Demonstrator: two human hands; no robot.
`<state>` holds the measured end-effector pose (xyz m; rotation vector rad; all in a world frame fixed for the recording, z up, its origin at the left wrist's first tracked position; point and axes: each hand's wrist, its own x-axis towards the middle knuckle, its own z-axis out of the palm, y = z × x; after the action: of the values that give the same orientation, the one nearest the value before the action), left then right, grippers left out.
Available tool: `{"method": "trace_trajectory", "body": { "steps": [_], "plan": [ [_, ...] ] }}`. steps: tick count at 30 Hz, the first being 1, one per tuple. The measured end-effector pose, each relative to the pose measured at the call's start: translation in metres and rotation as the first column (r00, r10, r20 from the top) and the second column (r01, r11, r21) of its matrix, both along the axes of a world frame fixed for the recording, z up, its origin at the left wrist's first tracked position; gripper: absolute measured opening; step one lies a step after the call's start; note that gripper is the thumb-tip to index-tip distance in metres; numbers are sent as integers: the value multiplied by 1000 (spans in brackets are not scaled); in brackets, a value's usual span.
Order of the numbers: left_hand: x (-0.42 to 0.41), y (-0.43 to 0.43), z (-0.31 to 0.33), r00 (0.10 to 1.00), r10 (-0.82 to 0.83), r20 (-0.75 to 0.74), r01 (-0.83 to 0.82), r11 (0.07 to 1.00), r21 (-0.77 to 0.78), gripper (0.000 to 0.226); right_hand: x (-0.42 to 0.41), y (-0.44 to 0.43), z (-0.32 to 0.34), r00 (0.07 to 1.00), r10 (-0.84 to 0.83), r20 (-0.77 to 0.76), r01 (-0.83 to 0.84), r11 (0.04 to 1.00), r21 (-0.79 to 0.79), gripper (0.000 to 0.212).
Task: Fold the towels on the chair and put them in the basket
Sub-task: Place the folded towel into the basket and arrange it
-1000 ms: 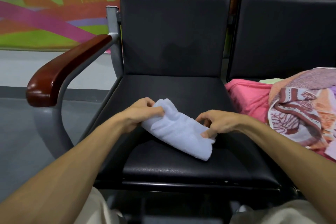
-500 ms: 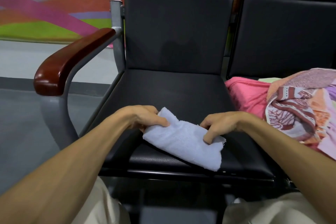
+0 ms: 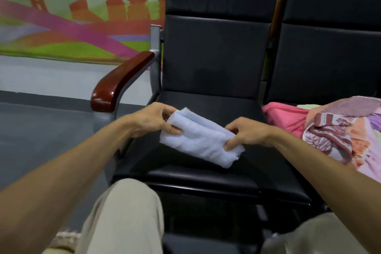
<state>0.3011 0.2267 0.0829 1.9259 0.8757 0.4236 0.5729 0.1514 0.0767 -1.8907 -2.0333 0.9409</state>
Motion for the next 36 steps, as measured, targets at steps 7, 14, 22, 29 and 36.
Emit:
{"method": "trace_trajectory", "body": {
  "steps": [7,14,22,29,36],
  "plan": [
    [-128,-32,5,954,287,90,-259,936,-239,31,-112,10,45,974,206,89,-215,970,109,16],
    [-268,-103,-48,712,674,196,-621,735,-273,51,-266,5,-8,905,426,4,-425,904,-50,35],
    [-372,-174,-165,549,820,-162,-835,531,-146,13,-400,-47,-155,786,617,-34,-597,745,-298,39],
    [-349,-171,-247,454,868,-202,-891,446,-85,41,-402,-44,-225,836,515,188,-446,839,-312,31],
    [-306,-141,-288,370,917,-148,-929,366,-54,25,-408,-38,-266,787,442,431,-351,894,-278,31]
  ]
}}
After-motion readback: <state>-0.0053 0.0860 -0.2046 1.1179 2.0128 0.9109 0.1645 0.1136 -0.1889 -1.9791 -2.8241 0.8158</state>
